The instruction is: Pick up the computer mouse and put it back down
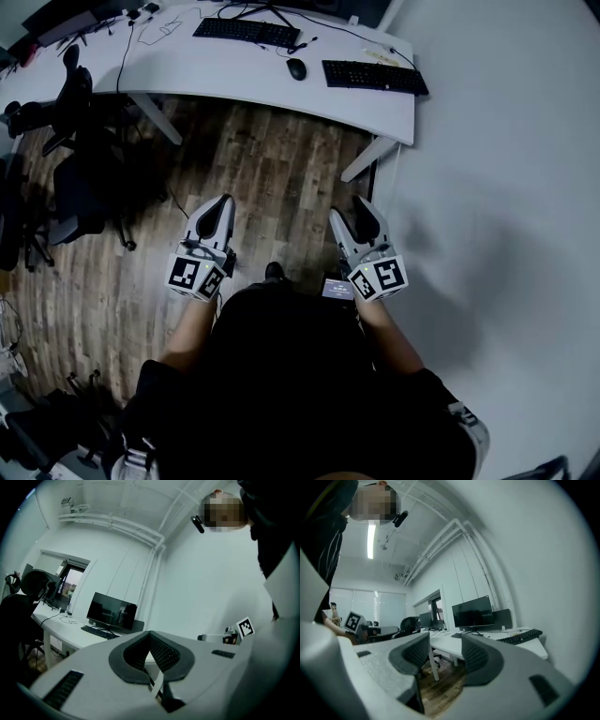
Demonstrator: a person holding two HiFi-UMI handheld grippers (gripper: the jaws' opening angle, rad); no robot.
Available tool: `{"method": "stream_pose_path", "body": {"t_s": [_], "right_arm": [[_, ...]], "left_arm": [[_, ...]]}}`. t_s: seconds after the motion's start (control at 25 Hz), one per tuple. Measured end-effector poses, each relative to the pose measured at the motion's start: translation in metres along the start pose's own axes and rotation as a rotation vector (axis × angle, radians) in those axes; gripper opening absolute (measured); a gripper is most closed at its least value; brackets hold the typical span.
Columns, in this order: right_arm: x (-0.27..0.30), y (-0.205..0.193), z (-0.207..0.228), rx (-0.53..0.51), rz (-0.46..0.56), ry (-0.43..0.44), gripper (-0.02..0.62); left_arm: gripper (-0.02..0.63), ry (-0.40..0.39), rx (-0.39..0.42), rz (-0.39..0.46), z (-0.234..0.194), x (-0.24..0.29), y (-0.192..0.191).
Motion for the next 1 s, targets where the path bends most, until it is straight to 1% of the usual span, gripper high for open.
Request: {"method": "stream_pose_path", "body": {"t_s": [0.12,0.28,0.4,0.56,0.72,0.84,1.0], "right_arm": [[0.024,0.003,0.006,-0.005,-0.018,0.017,0.213],[0.055,0.003,0.019,0.008,-0.029,0.009,0.213],[0.077,0.004,0.03,0.021,-0.046,0.02,0.213],[0.121,0.013,0.057,0.005,-0.019,0.045,0.213],[0.156,0.003,0.08,0.047,-0.027,0.027,0.213],[0.189,0.015,0.101,0.046,-0.026,0.05,0.213],[0.235,0.035,0.148,0.044,-0.016,0.06,0.213]], "left_arm": [[-0.005,0.012,-0.017,-0.004,-0.016,0.014,-0.003],[-0.005,0.03,-0.032,-0.017,-0.036,0.036,-0.005],[-0.005,0.042,-0.045,-0.023,-0.049,0.057,-0.007],[-0.005,0.033,-0.017,0.013,-0.069,0.101,-0.001],[-0.005,0.043,-0.033,-0.015,-0.093,0.13,-0.015],[-0.005,0.061,-0.034,-0.02,-0.113,0.165,-0.009],[-0.005,0.077,-0.007,-0.014,-0.135,0.225,0.005]]}}
Point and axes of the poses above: the fingertips, and each gripper's own axes: x forward along the fingers, z to its right, y out of its top, the point moved 5 cm from there along -x, backward along the fingers, and after that the axes turned 7 degrees about x, right-handed, at the moved point
